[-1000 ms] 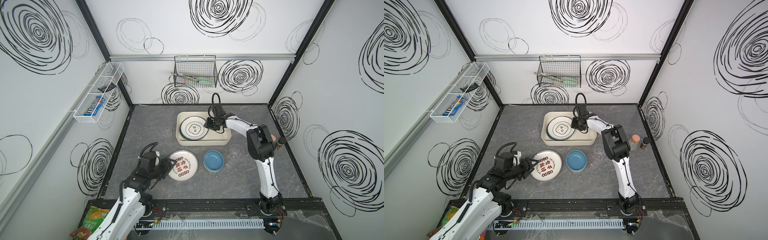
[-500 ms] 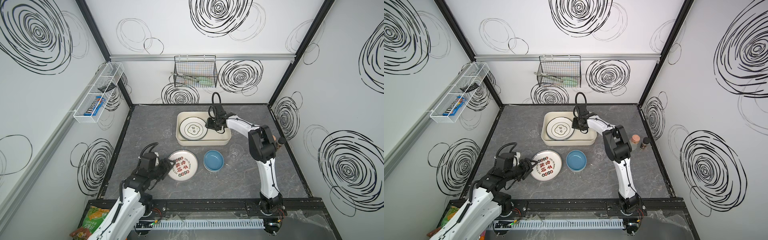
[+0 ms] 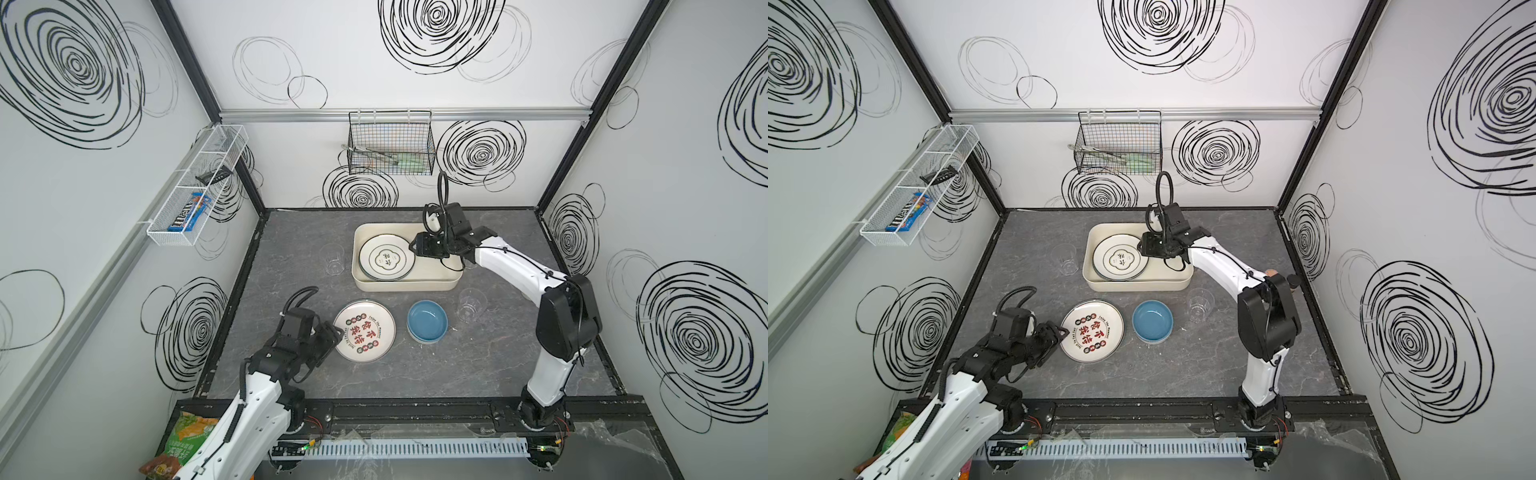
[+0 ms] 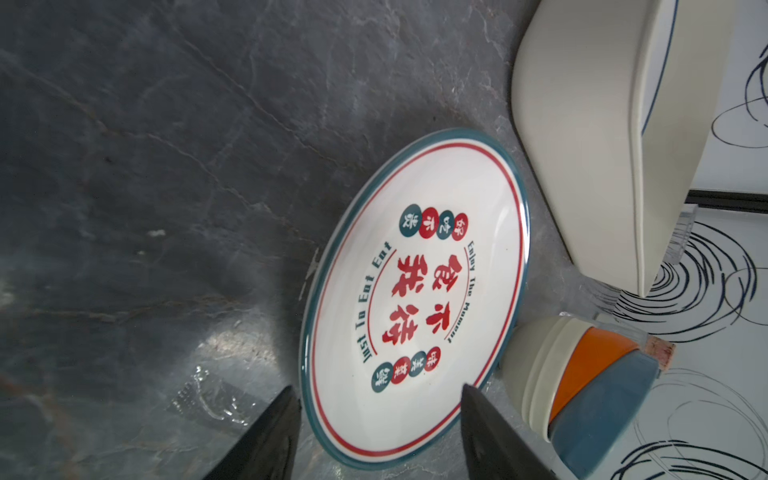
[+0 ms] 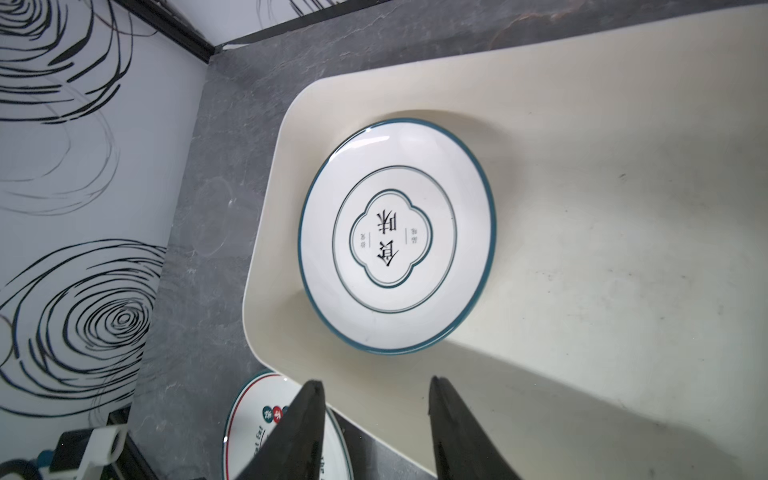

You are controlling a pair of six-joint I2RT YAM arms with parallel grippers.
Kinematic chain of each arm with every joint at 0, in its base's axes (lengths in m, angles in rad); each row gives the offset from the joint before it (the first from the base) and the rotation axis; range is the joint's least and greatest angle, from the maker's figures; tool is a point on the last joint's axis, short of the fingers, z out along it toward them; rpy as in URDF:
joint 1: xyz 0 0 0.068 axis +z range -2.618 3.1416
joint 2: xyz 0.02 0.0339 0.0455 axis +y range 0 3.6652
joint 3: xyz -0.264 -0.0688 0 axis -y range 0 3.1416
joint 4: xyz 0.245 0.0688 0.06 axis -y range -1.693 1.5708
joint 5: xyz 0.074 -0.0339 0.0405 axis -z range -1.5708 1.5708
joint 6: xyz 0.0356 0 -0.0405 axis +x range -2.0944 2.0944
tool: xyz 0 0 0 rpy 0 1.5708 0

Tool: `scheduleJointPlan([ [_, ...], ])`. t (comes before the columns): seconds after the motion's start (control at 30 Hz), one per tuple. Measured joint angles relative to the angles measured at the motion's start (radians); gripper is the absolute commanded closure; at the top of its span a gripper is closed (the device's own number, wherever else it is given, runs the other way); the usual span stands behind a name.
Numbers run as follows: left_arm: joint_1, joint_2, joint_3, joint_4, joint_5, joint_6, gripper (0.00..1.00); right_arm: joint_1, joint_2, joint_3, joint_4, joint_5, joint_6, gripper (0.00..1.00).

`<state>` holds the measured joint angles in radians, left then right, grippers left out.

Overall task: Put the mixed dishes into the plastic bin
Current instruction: 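Move the right gripper to the red-lettered plate's rim farthest from the robot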

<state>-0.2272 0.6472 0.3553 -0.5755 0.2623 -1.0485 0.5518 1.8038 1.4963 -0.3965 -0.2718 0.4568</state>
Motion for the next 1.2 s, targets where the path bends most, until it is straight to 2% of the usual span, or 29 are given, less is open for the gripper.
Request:
scheduleJointPlan([
  [0.37, 0.0, 0.001, -0.008, -0.024, -0.044, 0.002, 0.35, 0.121, -0.023, -0.033, -0.049, -0.191, -0.09, 0.52],
  [0.63, -0.001, 0.019, -0.063, 0.028, -0.037, -0.005, 0.4, 0.203, -0.023, -0.101, -0.07, -0.215, -0.126, 0.51],
  [1.0, -0.002, 0.045, -0.15, 0.183, 0.006, -0.043, 0.52, 0.204, -0.023, -0.154, -0.068, -0.215, -0.121, 0.51],
  [1.2, -0.002, 0.055, -0.183, 0.262, 0.019, -0.062, 0.63, 0.204, -0.023, -0.155, -0.068, -0.214, -0.117, 0.52],
])
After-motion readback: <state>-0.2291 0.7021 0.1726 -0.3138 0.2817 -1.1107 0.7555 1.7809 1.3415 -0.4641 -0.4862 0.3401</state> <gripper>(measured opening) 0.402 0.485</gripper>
